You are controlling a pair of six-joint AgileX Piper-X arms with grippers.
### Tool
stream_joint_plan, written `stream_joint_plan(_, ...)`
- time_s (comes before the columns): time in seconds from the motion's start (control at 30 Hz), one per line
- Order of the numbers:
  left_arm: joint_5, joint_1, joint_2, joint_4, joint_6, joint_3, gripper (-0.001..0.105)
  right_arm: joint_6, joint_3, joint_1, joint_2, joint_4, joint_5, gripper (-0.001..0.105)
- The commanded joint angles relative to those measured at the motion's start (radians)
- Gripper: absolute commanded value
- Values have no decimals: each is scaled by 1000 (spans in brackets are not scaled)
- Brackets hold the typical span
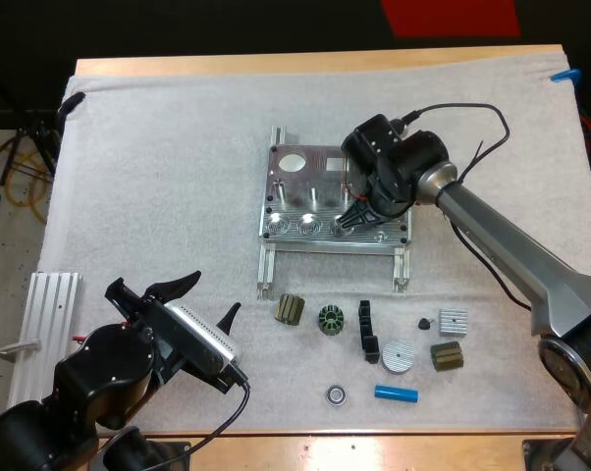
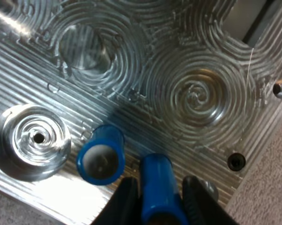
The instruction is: Load cells from left to right
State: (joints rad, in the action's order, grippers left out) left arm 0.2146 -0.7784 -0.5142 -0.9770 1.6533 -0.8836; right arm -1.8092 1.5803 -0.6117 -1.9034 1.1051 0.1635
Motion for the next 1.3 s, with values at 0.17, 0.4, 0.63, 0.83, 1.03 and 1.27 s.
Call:
stream_joint_plan(0.17,21,-1,3,19,9,-2,56,19,-36,4,-37,93,19,1)
stream_joint_plan(0.4,21,-1,3,19,7,-2,56,19,-33,4,-19,93,19,43)
stream_joint_plan(0.63,21,-1,3,19,7,-2,56,19,-31,4,12,81,19,56)
stream_joint_plan(0.83,21,-1,3,19,7,-2,56,19,-24,4,59,46,19,56)
stream_joint_plan(1.03,21,-1,3,19,7,-2,56,19,-24,4,129,-28,46,56)
stream_joint_plan(1.27,21,-1,3,19,7,-2,56,19,-24,7,117,-91,140,56)
